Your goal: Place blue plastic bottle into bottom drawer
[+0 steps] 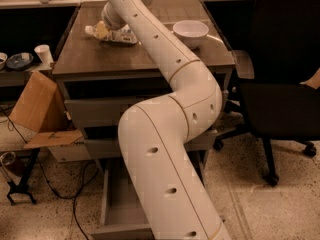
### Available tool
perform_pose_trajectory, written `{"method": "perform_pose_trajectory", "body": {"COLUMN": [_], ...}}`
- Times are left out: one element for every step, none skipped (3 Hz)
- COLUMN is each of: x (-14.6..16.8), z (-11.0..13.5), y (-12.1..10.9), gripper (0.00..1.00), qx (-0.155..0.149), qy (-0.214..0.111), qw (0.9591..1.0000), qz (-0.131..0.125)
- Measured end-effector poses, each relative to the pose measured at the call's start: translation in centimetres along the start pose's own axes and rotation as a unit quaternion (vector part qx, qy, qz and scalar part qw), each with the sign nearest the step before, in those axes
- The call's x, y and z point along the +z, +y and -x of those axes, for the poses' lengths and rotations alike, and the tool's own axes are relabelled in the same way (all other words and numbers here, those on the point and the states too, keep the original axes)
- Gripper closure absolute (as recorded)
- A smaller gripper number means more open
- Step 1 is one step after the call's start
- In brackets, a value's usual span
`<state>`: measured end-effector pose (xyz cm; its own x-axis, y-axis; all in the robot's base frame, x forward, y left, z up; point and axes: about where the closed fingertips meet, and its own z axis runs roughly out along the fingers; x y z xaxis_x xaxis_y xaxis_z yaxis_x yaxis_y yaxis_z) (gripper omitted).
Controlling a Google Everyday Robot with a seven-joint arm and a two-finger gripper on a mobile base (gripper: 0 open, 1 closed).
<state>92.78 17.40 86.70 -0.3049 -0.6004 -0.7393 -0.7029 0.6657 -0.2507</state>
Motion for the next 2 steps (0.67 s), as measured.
{"method": "perform_pose_trajectory", "body": {"x": [-1.5, -3.3], "z": [1.8, 3.8], "y": [0.4, 0.1], "gripper": [1.00, 1.00], "qx": [0.016, 0.025], "qy": [-0.037, -0.076], "qw": [0.9989, 0.9961], "qz": [0.026, 0.037]}}
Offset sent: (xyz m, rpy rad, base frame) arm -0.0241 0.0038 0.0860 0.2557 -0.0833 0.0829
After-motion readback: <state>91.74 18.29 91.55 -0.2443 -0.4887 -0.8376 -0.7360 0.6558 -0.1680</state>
